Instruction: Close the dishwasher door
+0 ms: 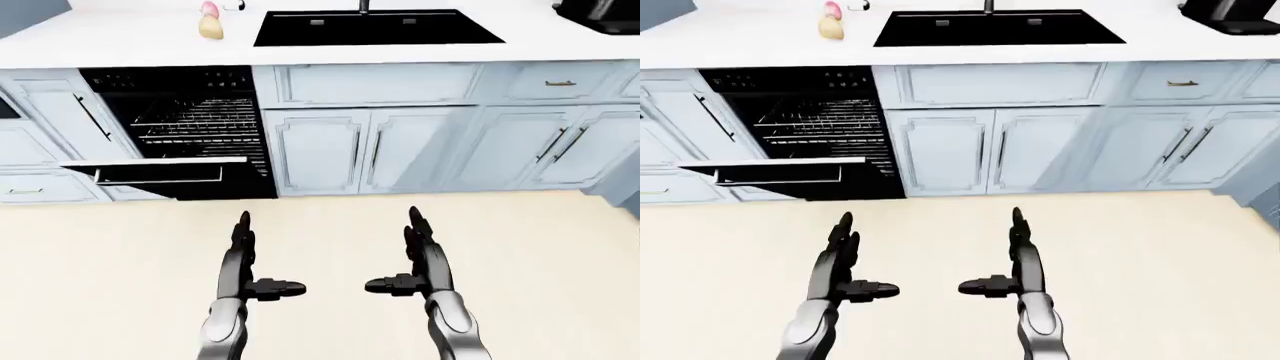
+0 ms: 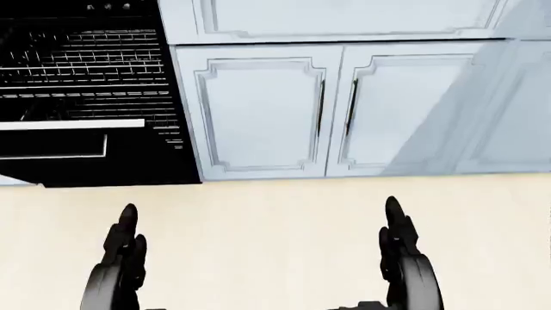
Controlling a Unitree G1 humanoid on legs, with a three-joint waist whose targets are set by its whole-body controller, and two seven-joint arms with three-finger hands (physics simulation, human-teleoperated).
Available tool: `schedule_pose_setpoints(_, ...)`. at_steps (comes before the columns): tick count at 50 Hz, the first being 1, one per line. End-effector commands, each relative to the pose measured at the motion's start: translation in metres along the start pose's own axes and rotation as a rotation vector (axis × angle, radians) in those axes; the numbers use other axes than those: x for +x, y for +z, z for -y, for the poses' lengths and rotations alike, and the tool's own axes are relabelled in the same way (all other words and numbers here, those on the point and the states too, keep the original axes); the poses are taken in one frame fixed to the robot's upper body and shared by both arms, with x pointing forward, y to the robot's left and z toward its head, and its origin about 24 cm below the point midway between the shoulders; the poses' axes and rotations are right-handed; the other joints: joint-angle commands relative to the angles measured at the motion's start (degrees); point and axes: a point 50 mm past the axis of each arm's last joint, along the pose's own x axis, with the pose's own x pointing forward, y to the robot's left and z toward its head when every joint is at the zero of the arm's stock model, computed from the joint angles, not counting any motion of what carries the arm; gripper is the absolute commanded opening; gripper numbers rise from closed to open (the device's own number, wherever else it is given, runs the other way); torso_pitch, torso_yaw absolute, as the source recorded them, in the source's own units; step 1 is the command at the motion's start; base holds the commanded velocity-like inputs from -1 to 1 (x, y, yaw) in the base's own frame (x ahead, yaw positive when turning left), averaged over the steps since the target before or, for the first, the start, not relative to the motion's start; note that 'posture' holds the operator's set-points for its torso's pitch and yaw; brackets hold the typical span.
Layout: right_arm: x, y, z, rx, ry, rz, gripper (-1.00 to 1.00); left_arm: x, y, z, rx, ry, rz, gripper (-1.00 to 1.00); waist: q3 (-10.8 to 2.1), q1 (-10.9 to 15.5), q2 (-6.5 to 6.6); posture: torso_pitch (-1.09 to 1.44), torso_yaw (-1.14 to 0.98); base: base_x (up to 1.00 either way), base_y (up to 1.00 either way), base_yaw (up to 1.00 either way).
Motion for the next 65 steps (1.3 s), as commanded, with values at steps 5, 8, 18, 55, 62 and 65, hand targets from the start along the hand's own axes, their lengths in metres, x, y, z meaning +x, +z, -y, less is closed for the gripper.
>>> schedule_pose_setpoints(5,0.004,0.029,0.007,-0.032,-0.08,0.219,1.0,0.002,0.035,0.003,0.033,0.005,0.197,1.0,-1.03,0.3,-0.36,0.0,0.0,0.0,0.0,0.0)
schedule_pose_setpoints(8,0.003,0.028,0.005,-0.03,-0.066,0.218,1.0,0.001,0.034,0.006,0.035,-0.001,0.2,1.0,-4.23,0.3,-0.51,0.0,0.0,0.0,0.0,0.0)
schedule_pose_setpoints(18,0.001,0.026,0.0,-0.071,-0.056,0.238,1.0,-0.008,0.039,0.007,0.049,-0.01,0.224,1.0,-4.73,0.3,-0.27,0.0,0.0,0.0,0.0,0.0)
schedule_pose_setpoints(55,-0.008,0.028,-0.005,-0.116,-0.059,0.224,1.0,-0.013,0.042,0.01,0.058,-0.024,0.231,1.0,-2.96,1.8,-0.45,0.0,0.0,0.0,0.0,0.21)
schedule_pose_setpoints(62,-0.008,0.028,-0.005,-0.116,-0.057,0.225,1.0,-0.014,0.042,0.01,0.061,-0.025,0.231,1.0,-2.81,1.2,2.23,0.0,0.0,0.0,0.0,0.33)
schedule_pose_setpoints(65,-0.008,0.028,-0.005,-0.112,-0.054,0.224,1.0,-0.014,0.042,0.01,0.062,-0.026,0.231,1.0,-3.43,1.3,1.95,0.0,0.0,0.0,0.0,0.36)
